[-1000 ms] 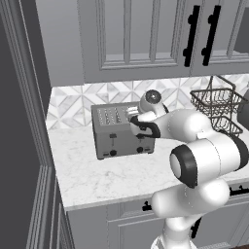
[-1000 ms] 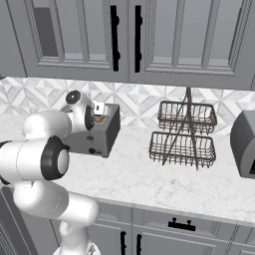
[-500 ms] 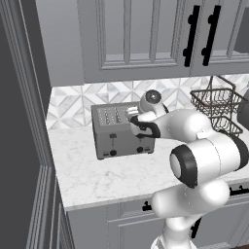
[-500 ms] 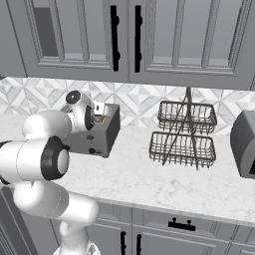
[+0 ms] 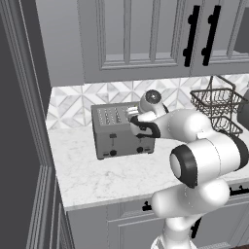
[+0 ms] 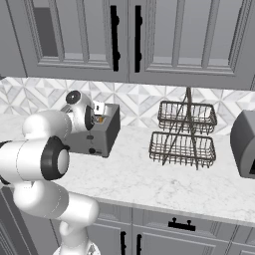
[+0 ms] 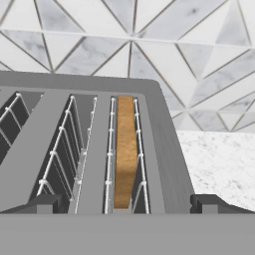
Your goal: Start the toaster. Once the lever pops up, take the bread to the plate on the dining counter.
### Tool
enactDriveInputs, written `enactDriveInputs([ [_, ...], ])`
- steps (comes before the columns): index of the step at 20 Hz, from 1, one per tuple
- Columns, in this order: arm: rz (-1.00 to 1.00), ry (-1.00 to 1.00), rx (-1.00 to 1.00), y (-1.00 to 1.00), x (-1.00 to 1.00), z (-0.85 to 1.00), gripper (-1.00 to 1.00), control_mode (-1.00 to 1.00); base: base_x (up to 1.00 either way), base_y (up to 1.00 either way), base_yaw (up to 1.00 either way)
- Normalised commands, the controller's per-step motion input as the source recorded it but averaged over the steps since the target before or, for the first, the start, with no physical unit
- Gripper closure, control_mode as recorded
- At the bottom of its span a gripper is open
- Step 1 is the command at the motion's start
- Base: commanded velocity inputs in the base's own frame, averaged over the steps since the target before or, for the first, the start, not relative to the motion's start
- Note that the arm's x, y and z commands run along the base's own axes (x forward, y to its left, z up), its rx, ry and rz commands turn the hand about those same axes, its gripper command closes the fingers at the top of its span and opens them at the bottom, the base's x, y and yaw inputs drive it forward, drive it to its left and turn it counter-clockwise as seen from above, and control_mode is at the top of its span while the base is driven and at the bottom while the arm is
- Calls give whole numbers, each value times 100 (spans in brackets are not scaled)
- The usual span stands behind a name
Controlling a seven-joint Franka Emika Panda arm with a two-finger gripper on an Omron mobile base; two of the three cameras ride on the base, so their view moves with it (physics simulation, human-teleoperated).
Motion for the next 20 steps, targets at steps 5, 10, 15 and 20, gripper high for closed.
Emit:
enactDriveInputs([
  [5, 0, 0, 0, 0, 0, 0, -100, -100, 0, 0, 0],
  [10, 0, 0, 0, 0, 0, 0, -100, -100, 0, 0, 0],
  [15, 0, 0, 0, 0, 0, 0, -100, -100, 0, 0, 0],
  [20, 0, 0, 0, 0, 0, 0, -100, -100, 0, 0, 0],
])
